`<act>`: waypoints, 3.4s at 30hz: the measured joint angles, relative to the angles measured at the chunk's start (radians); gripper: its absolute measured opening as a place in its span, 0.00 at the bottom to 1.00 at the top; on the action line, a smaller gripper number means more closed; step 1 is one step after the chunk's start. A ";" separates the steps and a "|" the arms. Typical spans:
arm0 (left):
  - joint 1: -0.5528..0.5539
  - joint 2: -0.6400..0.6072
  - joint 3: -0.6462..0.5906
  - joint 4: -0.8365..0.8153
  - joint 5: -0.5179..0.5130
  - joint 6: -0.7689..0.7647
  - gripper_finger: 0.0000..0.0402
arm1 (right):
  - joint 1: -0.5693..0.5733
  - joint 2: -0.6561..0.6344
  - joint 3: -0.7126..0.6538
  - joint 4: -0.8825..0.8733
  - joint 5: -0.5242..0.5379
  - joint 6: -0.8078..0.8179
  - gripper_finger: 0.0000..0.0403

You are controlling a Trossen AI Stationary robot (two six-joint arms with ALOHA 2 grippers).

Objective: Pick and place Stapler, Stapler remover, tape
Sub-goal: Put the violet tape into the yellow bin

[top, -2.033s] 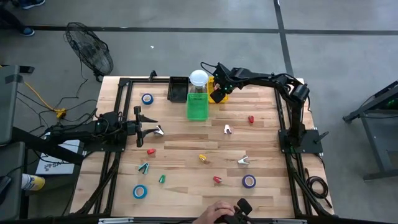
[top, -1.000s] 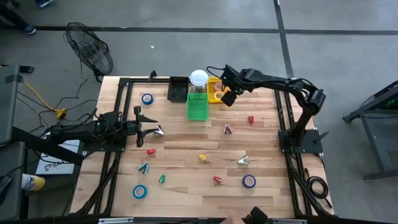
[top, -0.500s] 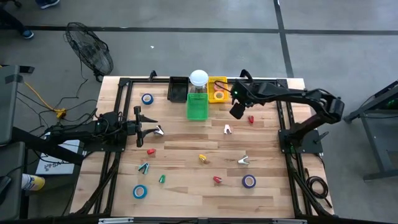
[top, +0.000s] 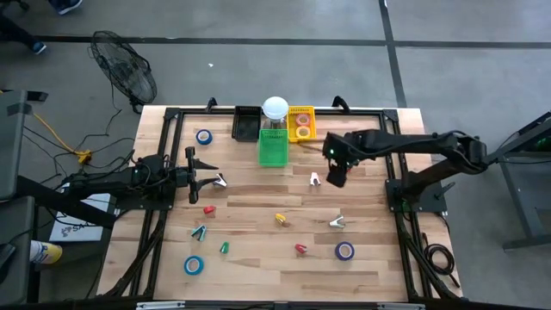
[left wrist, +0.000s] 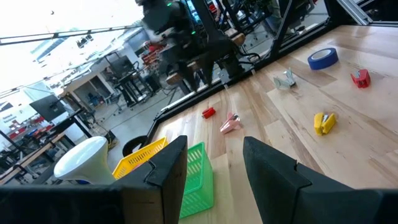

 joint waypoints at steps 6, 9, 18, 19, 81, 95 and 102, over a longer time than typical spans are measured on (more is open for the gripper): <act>0.000 0.000 0.000 0.000 0.000 0.000 0.38 | 0.172 -0.064 0.000 -0.126 -0.001 0.042 0.48; 0.000 0.000 0.000 0.000 0.000 0.000 0.38 | 0.271 -0.081 0.000 -0.170 -0.003 0.108 0.48; 0.000 0.000 0.000 0.000 0.000 0.000 0.38 | 0.523 -0.088 0.000 -0.251 -0.015 0.303 0.48; 0.000 0.000 0.000 0.000 0.000 0.000 0.38 | 0.547 -0.088 0.000 -0.258 -0.017 0.324 0.48; 0.000 0.000 0.000 0.000 0.000 0.000 0.38 | 0.905 0.325 0.001 0.097 -0.120 1.009 0.30; 0.000 0.000 0.000 0.000 0.000 0.000 0.38 | 0.861 0.277 0.003 0.108 -0.149 0.870 0.05; 0.000 0.000 0.000 0.000 0.000 0.000 0.38 | 0.748 0.198 0.003 0.108 -0.114 0.720 0.05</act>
